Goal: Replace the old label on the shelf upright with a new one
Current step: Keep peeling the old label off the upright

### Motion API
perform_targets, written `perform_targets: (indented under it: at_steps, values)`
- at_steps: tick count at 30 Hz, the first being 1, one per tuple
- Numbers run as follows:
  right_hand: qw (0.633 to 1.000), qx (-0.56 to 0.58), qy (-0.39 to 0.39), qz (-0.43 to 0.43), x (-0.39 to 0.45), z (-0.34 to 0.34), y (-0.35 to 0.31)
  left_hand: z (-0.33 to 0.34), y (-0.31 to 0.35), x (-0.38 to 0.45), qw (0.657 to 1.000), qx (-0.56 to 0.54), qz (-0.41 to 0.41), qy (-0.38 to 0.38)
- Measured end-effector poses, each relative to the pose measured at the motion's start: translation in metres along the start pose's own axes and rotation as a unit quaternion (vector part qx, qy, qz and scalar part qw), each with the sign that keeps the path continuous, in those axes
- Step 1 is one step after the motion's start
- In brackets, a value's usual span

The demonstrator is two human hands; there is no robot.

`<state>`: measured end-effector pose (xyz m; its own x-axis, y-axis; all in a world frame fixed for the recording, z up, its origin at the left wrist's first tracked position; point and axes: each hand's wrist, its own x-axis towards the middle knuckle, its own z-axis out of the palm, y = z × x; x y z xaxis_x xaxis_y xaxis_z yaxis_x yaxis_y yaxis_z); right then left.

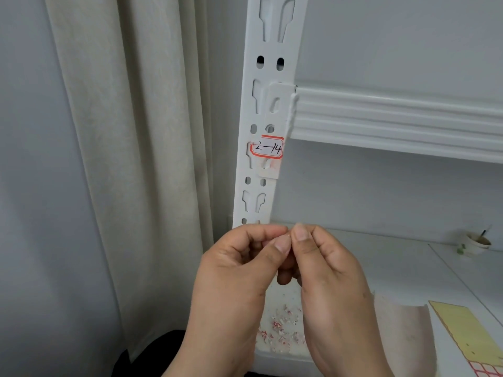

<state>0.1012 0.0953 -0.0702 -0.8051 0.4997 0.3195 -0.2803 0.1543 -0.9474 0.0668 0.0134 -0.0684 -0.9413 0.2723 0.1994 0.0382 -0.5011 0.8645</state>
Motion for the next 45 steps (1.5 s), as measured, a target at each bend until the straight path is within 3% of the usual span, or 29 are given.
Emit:
perform_targets:
  at_steps: [7,15,32,37,45]
  values:
    - [1.000,-0.005,-0.024,0.000,0.000,-0.004,0.000,0.000,-0.005,0.001,0.998,0.038,0.043,0.015]
    - [0.999,-0.004,-0.039,0.016,-0.001,-0.007,0.004,-0.001,-0.006,0.004,0.999,-0.030,-0.042,-0.002]
    - [0.996,0.051,-0.019,0.067,0.002,-0.014,0.015,-0.007,-0.024,0.006,0.999,-0.012,-0.037,0.030]
    - [0.995,0.041,-0.011,0.093,0.003,-0.017,0.018,-0.012,-0.033,0.008,0.997,0.036,-0.042,0.047]
    - [0.988,-0.094,0.035,0.120,0.008,-0.025,0.038,-0.012,-0.044,0.003,0.982,0.178,-0.058,0.023]
